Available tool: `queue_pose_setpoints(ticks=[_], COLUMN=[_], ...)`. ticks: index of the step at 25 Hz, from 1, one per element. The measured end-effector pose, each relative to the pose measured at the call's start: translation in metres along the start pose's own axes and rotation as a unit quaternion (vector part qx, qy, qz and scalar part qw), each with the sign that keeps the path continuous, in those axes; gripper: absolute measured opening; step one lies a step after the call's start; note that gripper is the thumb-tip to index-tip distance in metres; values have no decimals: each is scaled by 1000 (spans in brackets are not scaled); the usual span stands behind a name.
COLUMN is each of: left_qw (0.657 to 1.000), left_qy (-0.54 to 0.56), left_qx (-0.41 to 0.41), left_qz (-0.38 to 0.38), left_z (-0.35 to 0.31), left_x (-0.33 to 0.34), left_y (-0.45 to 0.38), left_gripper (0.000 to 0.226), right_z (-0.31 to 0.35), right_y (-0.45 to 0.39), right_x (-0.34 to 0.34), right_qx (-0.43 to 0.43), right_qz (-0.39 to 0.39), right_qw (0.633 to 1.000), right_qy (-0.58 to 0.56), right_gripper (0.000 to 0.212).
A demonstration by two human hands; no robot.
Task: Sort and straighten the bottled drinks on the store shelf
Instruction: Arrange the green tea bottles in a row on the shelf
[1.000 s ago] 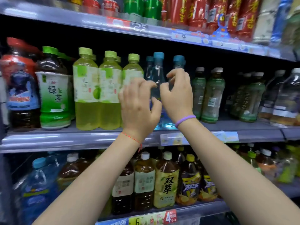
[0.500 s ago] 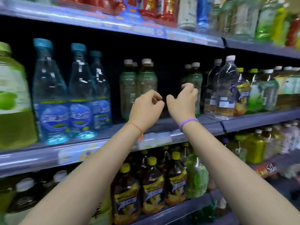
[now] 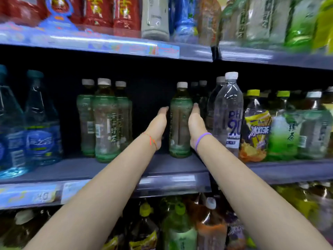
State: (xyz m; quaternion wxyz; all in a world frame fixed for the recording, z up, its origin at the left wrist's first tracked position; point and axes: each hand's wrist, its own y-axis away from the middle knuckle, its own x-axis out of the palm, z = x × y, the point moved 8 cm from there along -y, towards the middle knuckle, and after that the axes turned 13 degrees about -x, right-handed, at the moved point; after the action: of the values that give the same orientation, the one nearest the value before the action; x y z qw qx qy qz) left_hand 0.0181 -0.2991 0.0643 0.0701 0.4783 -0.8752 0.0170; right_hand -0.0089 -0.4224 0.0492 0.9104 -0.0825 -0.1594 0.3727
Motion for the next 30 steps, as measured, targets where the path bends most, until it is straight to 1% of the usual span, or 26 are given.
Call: queue_pose_setpoints(ticks=[2, 3, 5, 7, 9, 11, 13, 15, 16, 17, 18, 19, 20, 21, 23, 24, 26, 28, 30], left_qw=[999, 998, 995, 996, 998, 999, 999, 999, 999, 999, 998, 998, 998, 998, 997, 997, 997, 997, 997], left_qy=[34, 54, 76, 72, 55, 42, 34, 26, 26, 22, 24, 22, 21, 17, 11, 11, 5, -3, -7], left_qx=[-1, -8, -24, -25, -12, -2, -10, -29, -35, -39, -41, -45, -44, -41, -46, -51, -57, -61, -59], left_qz=[28, 39, 55, 52, 38, 22, 5, -15, -19, -27, -30, -25, -28, -38, -58, -63, -59, -55, -48], left_z=[1, 3, 6, 8, 7, 5, 5, 7, 8, 11, 12, 12, 13, 12, 12, 12, 13, 13, 13], left_x=[15, 20, 26, 25, 16, 3, -8, -15, -16, -19, -20, -19, -20, -21, -25, -26, -27, -28, -27], left_y=[-5, -6, -6, -7, -9, -9, -6, -6, -4, -4, -4, -4, -4, -2, -1, -1, 0, -2, -1], left_gripper=[45, 51, 56, 50, 44, 44, 44, 40, 39, 39, 39, 38, 37, 36, 38, 39, 34, 35, 37], right_z=[-5, -4, -3, -1, 2, 5, 7, 11, 15, 18, 25, 32, 37, 41, 38, 36, 31, 30, 27], right_y=[-6, -3, 0, 2, 7, 13, 18, 26, 30, 33, 39, 47, 55, 62, 68, 67, 64, 63, 64], right_x=[-1, 0, 2, 5, 6, 7, 7, 7, 3, -1, -6, -9, -10, -10, -7, -6, -7, -10, -14], right_qx=[8, 13, 9, 5, 0, -17, -26, -48, -66, -93, -135, -181, -221, -250, -254, -245, -229, -228, -221], right_qz=[21, 36, 58, 93, 109, 120, 119, 120, 105, 89, 76, 68, 65, 66, 71, 75, 82, 86, 106], right_qw=[999, 998, 997, 993, 992, 992, 992, 990, 991, 991, 988, 979, 966, 948, 923, 919, 927, 937, 948], right_qy=[-29, -46, -57, -66, -58, -40, -45, -50, -45, -26, 10, 58, 117, 184, 281, 300, 286, 249, 205], right_gripper=[84, 75, 63, 54, 51, 49, 56, 78, 91, 98, 94, 83, 74, 73, 76, 77, 79, 80, 72])
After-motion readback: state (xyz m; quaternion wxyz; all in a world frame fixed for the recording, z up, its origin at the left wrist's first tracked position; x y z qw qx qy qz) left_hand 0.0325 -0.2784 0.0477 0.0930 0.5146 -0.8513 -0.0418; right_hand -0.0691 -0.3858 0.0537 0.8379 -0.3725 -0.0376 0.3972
